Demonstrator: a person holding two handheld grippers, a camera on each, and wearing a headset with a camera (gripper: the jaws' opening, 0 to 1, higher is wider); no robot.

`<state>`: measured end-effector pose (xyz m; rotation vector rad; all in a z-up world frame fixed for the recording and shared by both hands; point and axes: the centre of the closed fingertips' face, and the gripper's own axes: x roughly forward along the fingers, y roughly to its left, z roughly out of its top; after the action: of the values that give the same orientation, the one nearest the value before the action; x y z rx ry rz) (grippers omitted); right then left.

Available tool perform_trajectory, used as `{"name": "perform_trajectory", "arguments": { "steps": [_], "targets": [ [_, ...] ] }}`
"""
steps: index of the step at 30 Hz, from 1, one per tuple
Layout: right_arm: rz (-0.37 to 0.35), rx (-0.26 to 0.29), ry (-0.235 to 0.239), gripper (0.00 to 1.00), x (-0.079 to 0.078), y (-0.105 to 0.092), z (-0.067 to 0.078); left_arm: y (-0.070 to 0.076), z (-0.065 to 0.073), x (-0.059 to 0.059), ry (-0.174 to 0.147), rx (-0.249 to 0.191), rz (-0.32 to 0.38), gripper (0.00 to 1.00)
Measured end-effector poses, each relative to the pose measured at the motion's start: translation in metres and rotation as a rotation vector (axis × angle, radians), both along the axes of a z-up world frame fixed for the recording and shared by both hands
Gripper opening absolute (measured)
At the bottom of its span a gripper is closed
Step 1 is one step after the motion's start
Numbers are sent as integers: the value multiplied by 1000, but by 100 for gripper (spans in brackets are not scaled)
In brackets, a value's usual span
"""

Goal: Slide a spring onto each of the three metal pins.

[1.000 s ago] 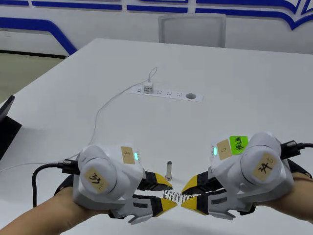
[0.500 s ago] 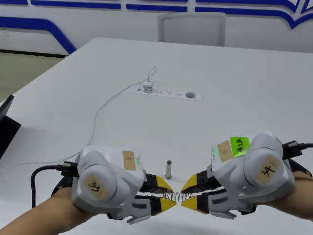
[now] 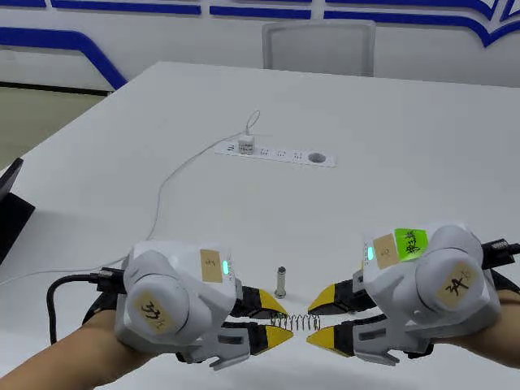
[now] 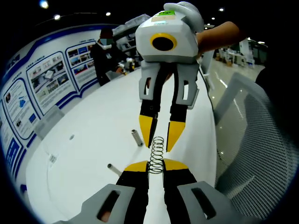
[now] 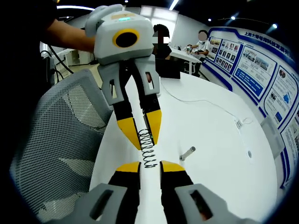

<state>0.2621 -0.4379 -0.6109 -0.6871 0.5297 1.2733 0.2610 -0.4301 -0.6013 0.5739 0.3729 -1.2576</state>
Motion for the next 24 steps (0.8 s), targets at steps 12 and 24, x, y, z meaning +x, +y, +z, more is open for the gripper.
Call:
{"name": "perform_trajectory", "arguments": {
  "steps": [12,24],
  "targets": [
    [-33,88,47,11,-1,4,13,-1,2,2,-15,2,-5,10],
    [-27,229,59,11,-4,8,39,0,11,4,-19,-27,17,10]
  ]
}}
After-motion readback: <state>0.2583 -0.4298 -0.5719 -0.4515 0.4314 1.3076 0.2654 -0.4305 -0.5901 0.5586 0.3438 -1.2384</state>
